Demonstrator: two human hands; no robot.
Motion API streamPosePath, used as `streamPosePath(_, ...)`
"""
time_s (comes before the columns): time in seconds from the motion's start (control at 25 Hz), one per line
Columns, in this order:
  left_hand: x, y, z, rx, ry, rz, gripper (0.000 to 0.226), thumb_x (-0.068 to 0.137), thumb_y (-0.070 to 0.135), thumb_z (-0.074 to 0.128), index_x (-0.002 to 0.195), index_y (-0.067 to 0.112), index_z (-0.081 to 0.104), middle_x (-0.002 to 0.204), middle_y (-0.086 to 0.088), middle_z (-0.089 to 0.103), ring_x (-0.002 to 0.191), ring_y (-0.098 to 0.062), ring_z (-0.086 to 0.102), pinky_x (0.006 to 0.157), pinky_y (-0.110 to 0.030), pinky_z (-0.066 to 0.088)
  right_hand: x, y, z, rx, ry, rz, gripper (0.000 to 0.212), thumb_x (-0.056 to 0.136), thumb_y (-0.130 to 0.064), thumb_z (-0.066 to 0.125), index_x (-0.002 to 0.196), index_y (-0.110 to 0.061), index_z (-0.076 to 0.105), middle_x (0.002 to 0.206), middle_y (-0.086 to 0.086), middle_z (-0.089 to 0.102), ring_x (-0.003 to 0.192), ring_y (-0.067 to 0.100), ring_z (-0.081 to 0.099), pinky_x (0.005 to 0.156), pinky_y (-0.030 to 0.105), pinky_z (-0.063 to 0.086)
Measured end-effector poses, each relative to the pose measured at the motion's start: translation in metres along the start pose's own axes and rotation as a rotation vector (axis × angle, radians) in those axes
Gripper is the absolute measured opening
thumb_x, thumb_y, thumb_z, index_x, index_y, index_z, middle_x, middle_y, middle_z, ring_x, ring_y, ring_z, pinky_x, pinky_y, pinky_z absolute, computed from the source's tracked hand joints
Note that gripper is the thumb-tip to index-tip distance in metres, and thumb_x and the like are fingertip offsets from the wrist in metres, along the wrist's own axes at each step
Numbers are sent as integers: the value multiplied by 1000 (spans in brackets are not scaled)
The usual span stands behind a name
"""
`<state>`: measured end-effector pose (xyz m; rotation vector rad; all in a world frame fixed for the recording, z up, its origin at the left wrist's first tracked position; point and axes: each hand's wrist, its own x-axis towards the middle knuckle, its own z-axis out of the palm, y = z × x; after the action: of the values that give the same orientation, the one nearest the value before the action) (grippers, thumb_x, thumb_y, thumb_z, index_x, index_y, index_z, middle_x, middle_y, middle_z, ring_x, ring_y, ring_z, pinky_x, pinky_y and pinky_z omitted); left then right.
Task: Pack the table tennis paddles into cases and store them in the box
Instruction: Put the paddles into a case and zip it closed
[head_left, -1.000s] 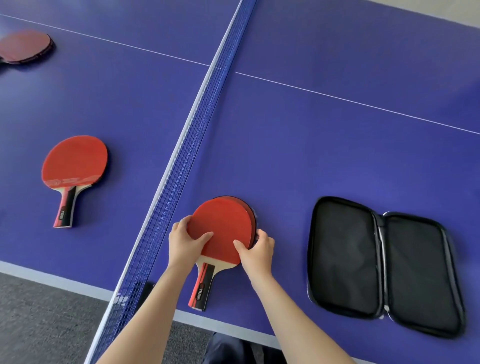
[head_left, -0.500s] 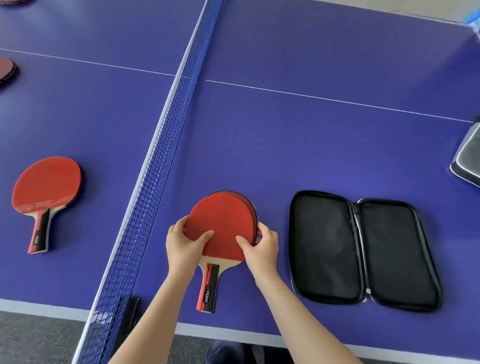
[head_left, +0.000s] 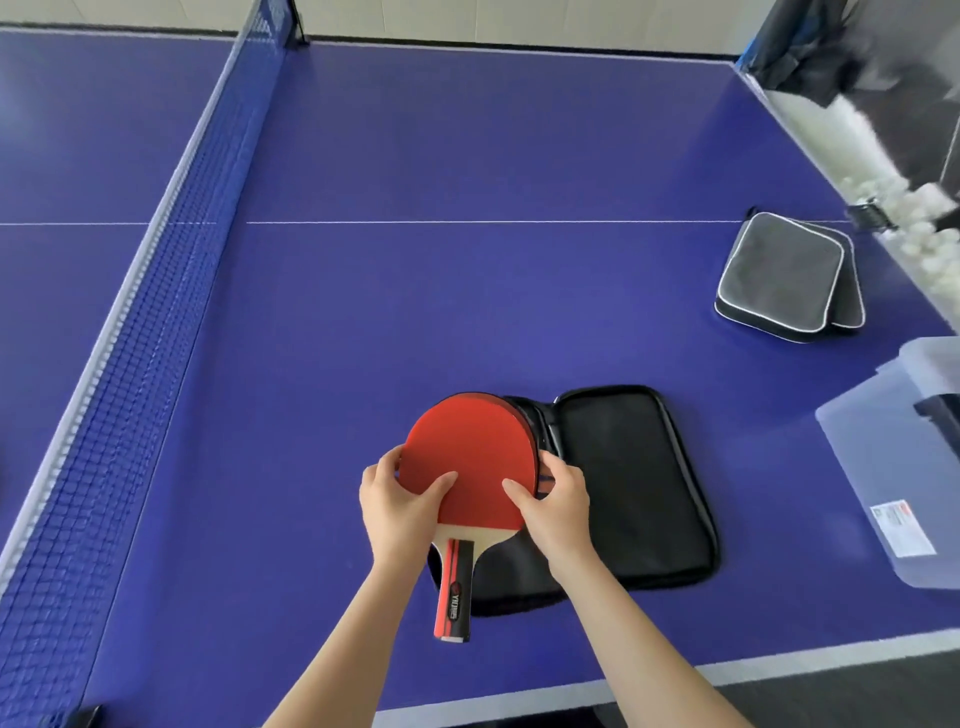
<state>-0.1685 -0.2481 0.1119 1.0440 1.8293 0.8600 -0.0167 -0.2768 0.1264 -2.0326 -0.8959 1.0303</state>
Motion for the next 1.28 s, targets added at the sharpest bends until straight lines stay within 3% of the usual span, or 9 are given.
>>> streamPosePath(0.08,-18,12,43,3,-4,1,68,71,33,82,130,21,51,118,4,49,116,-18,49,95,-39,47,18,15,-41,-24,3,5,59,83,-23,72,136,-14,48,116,-2,42,104,13,51,89,25,44)
streamPosePath(0.28,-54,33,144,-13,7,-55,67,71,34,81,129,21,52,119,2,49,117,-21,49,97,-39,46,72,50,-131,-114,-18,17,61,82,-25,73,136,-14,49,120,0,45,112,17,50,97,33,46)
streamPosePath(0.48,-68,42,206,-32,64,-148,67,72,35,80,130,19,51,120,1,49,118,-21,48,90,-32,43,125,71,-173,-242,-129,5,64,83,-30,72,139,-14,46,125,4,46,119,21,48,100,38,45)
streamPosePath(0.64,-63,40,225,-3,103,-190,69,73,37,79,133,19,50,123,0,48,120,-21,47,96,-38,45,150,80,-175,-283,-187,-9,65,83,-32,71,139,-12,46,126,7,46,120,24,48,101,42,45)
streamPosePath(0.8,-55,41,233,32,123,-201,70,74,39,78,134,21,48,124,-1,47,121,-20,46,87,-30,41,163,83,-171,-341,-195,-31,59,84,-35,70,134,-12,51,122,7,49,116,25,50,97,41,48)
streamPosePath(1.28,-58,45,239,217,96,-174,71,80,46,71,139,19,41,125,0,43,124,-18,40,82,-36,44,152,87,-162,-379,-50,-57,52,90,-30,64,135,-9,49,128,8,54,125,24,46,100,37,41)
